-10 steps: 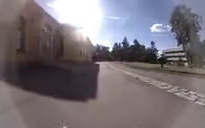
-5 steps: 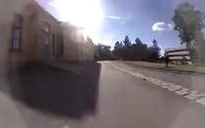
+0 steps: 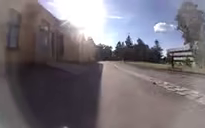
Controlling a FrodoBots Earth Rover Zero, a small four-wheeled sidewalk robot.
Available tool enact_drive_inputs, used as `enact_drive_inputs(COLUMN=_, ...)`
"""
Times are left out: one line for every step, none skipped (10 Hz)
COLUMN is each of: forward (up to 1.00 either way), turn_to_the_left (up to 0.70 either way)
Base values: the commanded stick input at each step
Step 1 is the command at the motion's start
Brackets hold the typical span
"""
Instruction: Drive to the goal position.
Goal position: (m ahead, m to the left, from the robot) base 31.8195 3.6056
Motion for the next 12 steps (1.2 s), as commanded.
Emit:
enact_drive_inputs(forward=1.0, turn_to_the_left=0.0)
enact_drive_inputs(forward=1.0, turn_to_the_left=0.0)
enact_drive_inputs(forward=1.0, turn_to_the_left=0.0)
enact_drive_inputs(forward=1.0, turn_to_the_left=0.0)
enact_drive_inputs(forward=1.0, turn_to_the_left=0.0)
enact_drive_inputs(forward=1.0, turn_to_the_left=0.0)
enact_drive_inputs(forward=1.0, turn_to_the_left=0.0)
enact_drive_inputs(forward=1.0, turn_to_the_left=0.0)
enact_drive_inputs(forward=1.0, turn_to_the_left=0.0)
enact_drive_inputs(forward=1.0, turn_to_the_left=0.0)
enact_drive_inputs(forward=1.0, turn_to_the_left=0.0)
enact_drive_inputs(forward=1.0, turn_to_the_left=0.0)
